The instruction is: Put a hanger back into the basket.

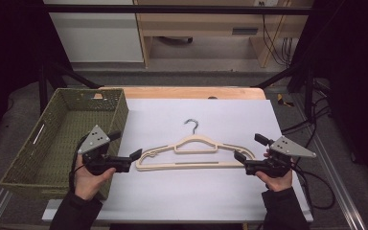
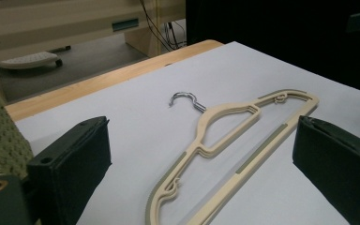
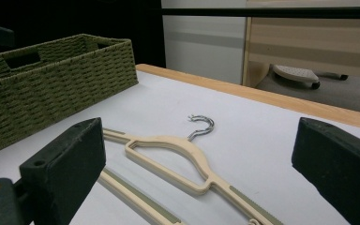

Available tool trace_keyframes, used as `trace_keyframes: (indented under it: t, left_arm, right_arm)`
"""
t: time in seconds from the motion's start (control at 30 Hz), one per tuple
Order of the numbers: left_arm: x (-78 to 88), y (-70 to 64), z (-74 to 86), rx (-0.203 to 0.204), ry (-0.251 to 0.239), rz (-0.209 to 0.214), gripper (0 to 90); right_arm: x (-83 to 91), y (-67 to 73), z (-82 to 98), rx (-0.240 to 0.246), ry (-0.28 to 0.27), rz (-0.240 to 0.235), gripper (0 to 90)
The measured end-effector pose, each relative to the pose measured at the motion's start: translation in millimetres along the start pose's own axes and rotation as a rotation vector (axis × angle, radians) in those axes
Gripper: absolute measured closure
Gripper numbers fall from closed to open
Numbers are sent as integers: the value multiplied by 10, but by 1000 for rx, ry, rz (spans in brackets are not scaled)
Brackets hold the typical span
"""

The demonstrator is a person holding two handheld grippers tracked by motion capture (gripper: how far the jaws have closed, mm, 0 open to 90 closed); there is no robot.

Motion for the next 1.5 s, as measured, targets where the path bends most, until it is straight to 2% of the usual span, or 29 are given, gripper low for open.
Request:
trace_keyframes:
  t: [0.2, 0.3, 0.33, 0.37, 0.4, 0.47, 0.6, 0.67, 0.77, 0.8, 0.87, 0.9, 0.97, 1.03, 1.07, 1.2, 1.27, 1.3, 1.5]
  left_arm:
    - [-165, -84, -31, -17, 29, 21, 56]
    - [-343, -171, -70, -36, 64, 48, 65]
    - [-343, -171, -70, -36, 64, 48, 67]
    - [-441, -194, -79, -35, 81, 58, 70]
    - [-441, -194, -79, -35, 81, 58, 71]
    - [-585, -213, -78, -33, 105, 63, 77]
    - [-715, -220, -70, -33, 127, 53, 97]
    - [-854, -218, -48, -29, 158, 56, 109]
    - [-1014, -196, 8, -26, 204, 51, 120]
    - [-1014, -196, 8, -26, 204, 51, 128]
    - [-1173, -164, 86, -22, 252, 44, 145]
    - [-1173, -164, 86, -22, 252, 44, 160]
    - [-1314, -183, 162, -45, 287, 38, 185]
    - [-1361, -185, 188, -57, 300, 36, 213]
    - [-1410, -188, 215, -57, 311, 33, 213]
    - [-1571, -175, 329, -61, 366, 41, 314]
    - [-1640, -161, 388, -74, 396, 40, 331]
    - [-1702, -137, 445, -95, 424, 31, 349]
    - [-1789, -77, 549, -103, 462, 34, 445]
  right_arm:
    - [-19, -4, 10, 2, 11, -4, 43]
    - [-32, -5, 16, 5, 15, -5, 44]
    - [-35, -5, 17, 2, 16, -7, 44]
    - [-34, -6, 17, 3, 19, -6, 44]
    - [-34, -6, 17, 3, 19, -6, 44]
    - [-36, -7, 16, 1, 20, -10, 44]
    - [-42, -17, 18, 6, 22, -16, 47]
    - [-52, -16, 21, 1, 23, -15, 47]
    - [-64, -14, 26, 2, 27, -16, 48]
    - [-64, -14, 26, 2, 27, -16, 48]
    - [-71, -18, 28, 8, 25, -21, 51]
    - [-72, -15, 29, 3, 27, -20, 51]
    - [-78, -15, 31, 3, 30, -23, 54]
    - [-84, -16, 36, 6, 34, -27, 57]
    - [-84, -16, 36, 6, 34, -27, 57]
    - [-107, -8, 49, 4, 43, -32, 61]
    - [-114, -8, 52, 3, 42, -33, 61]
    - [-124, -10, 59, 6, 45, -34, 61]
    - [-144, -5, 71, 7, 53, -41, 63]
Point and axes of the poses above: each handheld gripper's, and its own axes: x roughly backward along the jaws, z roughly out of its underside, y roughly to its left, the point moved 2 cm from there along -x, roughly forward along the jaws, and after that the axes turned 8 degrees about -z, right-handed, at the moved point
